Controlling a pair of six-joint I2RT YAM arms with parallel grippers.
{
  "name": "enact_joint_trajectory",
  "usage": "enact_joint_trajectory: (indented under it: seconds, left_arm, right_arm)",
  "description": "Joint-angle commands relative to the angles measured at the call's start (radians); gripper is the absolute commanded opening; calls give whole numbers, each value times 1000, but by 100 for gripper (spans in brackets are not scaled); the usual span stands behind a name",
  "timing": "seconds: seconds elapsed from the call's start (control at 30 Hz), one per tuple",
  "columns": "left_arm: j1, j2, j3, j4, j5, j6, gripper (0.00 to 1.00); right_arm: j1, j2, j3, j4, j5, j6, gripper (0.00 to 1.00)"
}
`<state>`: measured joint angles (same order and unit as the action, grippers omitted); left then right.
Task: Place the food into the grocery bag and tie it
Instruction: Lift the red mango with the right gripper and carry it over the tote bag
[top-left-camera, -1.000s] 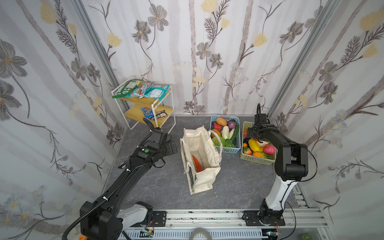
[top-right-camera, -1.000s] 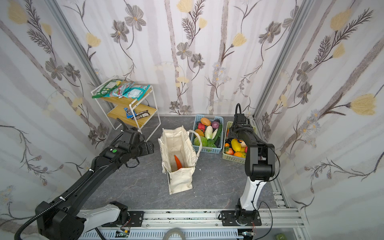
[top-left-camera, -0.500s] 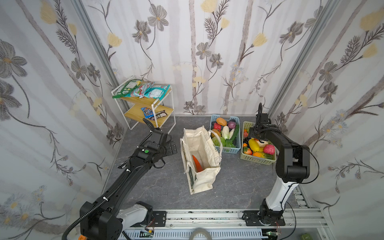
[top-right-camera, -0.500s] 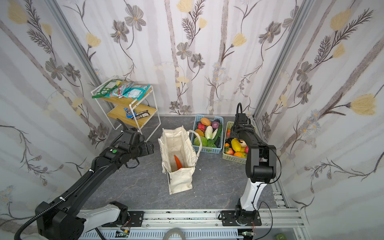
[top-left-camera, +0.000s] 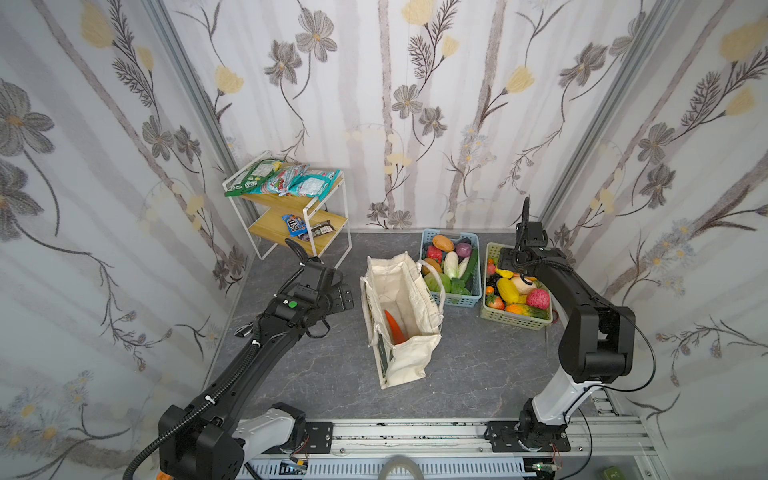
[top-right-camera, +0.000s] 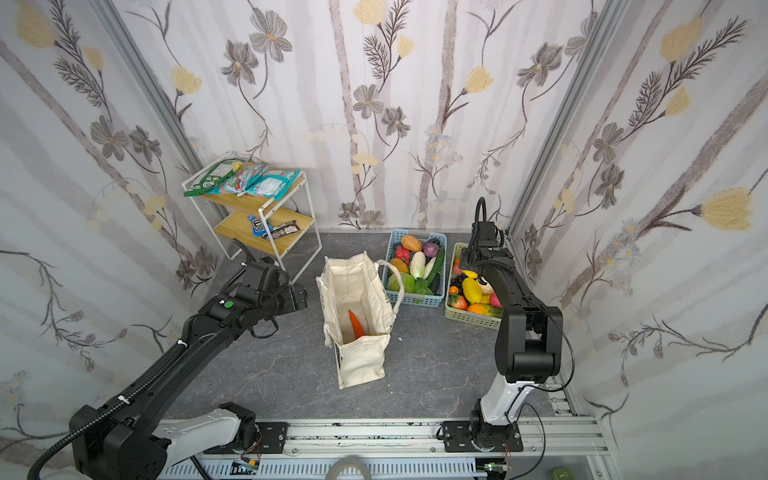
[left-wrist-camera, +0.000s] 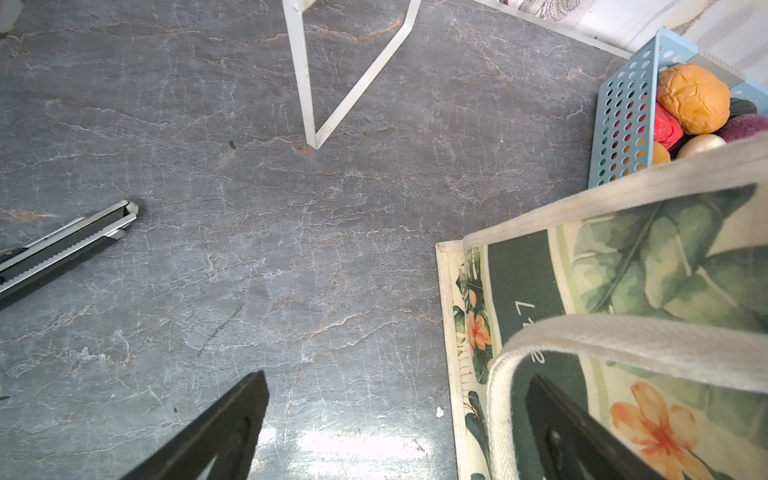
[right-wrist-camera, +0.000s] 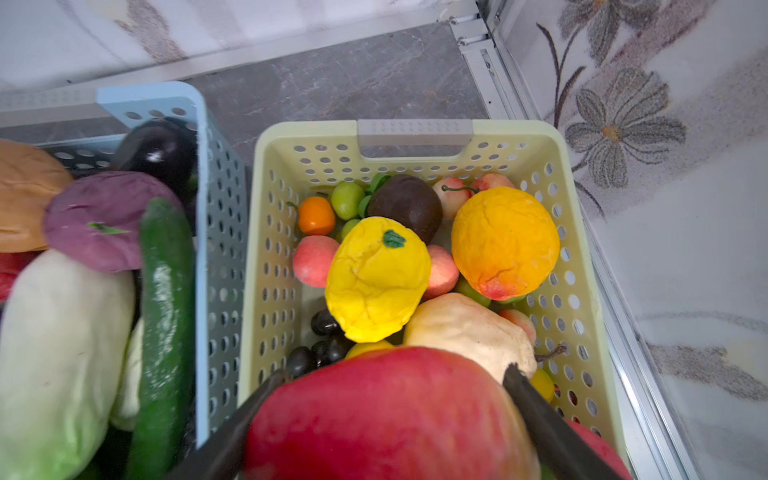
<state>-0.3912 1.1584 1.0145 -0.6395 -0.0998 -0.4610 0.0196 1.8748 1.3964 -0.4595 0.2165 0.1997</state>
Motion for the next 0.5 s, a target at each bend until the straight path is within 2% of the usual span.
enact_joint_trajectory:
  seconds: [0.0, 0.47]
  left_arm:
    - [-1, 2, -2, 8, 4, -11, 100]
    - [-17, 21, -1, 31, 22, -21, 100]
  right_arm:
    - [27, -36, -7, -4, -18, -4, 77]
    - [286, -164, -14, 15, -122, 80, 76]
